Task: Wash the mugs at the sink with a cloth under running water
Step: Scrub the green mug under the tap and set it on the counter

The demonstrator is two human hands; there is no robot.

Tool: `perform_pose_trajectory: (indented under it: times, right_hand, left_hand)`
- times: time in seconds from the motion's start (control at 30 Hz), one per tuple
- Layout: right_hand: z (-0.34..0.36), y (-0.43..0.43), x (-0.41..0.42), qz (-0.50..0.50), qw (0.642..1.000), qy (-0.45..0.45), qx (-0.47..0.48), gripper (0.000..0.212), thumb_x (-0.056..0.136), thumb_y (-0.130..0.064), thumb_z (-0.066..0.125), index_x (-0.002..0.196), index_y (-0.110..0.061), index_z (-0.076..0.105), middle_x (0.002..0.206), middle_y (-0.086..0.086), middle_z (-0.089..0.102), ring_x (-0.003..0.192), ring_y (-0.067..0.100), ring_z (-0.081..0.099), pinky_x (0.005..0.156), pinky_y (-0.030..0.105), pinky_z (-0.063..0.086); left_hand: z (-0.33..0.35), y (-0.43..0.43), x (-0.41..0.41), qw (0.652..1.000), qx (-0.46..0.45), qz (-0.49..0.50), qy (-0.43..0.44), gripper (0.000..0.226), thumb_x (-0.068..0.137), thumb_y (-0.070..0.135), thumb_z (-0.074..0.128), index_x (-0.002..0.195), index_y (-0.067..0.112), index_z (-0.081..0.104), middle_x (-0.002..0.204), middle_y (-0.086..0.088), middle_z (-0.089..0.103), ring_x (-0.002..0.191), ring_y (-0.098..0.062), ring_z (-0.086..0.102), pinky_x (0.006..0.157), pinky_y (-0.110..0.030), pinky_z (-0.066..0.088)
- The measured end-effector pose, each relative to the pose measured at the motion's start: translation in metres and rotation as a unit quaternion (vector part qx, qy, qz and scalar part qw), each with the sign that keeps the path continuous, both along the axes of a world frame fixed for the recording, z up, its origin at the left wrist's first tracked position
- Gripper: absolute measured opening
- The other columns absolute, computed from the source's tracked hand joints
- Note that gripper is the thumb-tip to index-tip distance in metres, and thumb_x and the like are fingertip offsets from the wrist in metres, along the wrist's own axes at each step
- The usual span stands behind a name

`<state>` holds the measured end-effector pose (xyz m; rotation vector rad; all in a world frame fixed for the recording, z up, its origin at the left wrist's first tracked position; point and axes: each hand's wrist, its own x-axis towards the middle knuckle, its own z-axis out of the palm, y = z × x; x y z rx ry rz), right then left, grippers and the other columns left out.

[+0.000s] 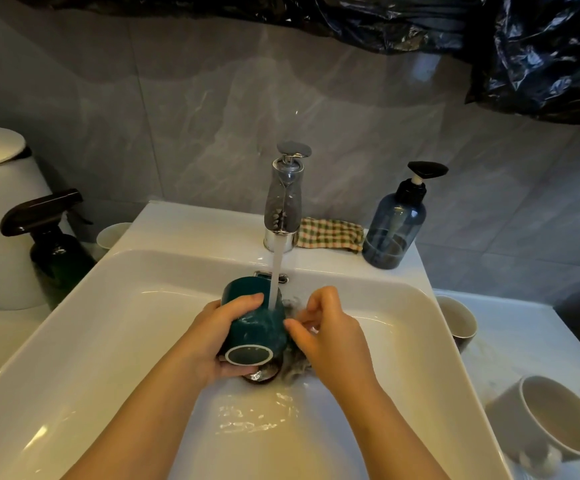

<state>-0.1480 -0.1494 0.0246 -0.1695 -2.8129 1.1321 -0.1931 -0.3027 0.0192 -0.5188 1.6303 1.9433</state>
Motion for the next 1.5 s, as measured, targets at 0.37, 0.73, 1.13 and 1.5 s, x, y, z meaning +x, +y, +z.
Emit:
perform_pose_trajectory:
  times: [0.37,0.73,1.13,1.5]
  right_hand:
    - [-0.041,0.007,-0.007,-0.068,0.986,-0.141,-0.052,0.019,0.097,-0.028,0.044,0.088,-0.017,0.056,0.085,-0.003,0.061,0.077,0.011,0.057,0.070,0.025,0.052]
    - [-0.013,-0.010,-0.008,-0.059,0.925,0.029,-0.375,0.019,0.096,-0.020,0.050,0.082,-0.028,0.059,0.118,-0.007,0.057,0.098,0.010,0.058,0.088,0.041,0.054]
    - [-0.007,-0.031,-0.023,-0.234,0.829,-0.051,-0.506,0.025,0.097,-0.037,0.045,0.106,-0.018,0.058,0.109,0.007,0.062,0.099,0.026,0.061,0.087,0.047,0.054]
    - [-0.004,-0.028,-0.019,-0.214,0.845,-0.025,-0.490,0.026,0.095,-0.044,0.045,0.089,-0.026,0.063,0.089,0.002,0.067,0.086,0.020,0.064,0.083,0.047,0.056]
  left_hand:
    - [-0.002,-0.003,-0.002,1.000,-0.011,-0.002,0.025,0.059,0.070,0.038,0.075,0.121,0.020,0.051,0.109,-0.013,0.065,0.089,-0.032,0.067,0.056,-0.037,0.056]
    - [0.006,-0.006,0.000,0.992,0.034,-0.044,0.114,0.066,0.057,0.034,0.075,0.119,0.026,0.052,0.108,-0.011,0.066,0.092,-0.033,0.067,0.066,-0.043,0.057]
    - [0.010,-0.001,0.007,0.986,0.044,-0.076,0.145,0.076,0.050,0.026,0.081,0.120,0.029,0.049,0.111,-0.008,0.063,0.093,-0.031,0.066,0.064,-0.042,0.057]
    - [0.011,-0.009,0.002,0.974,0.044,-0.122,0.188,0.056,0.059,0.027,0.075,0.110,0.040,0.056,0.109,-0.002,0.065,0.094,-0.030,0.067,0.064,-0.042,0.057]
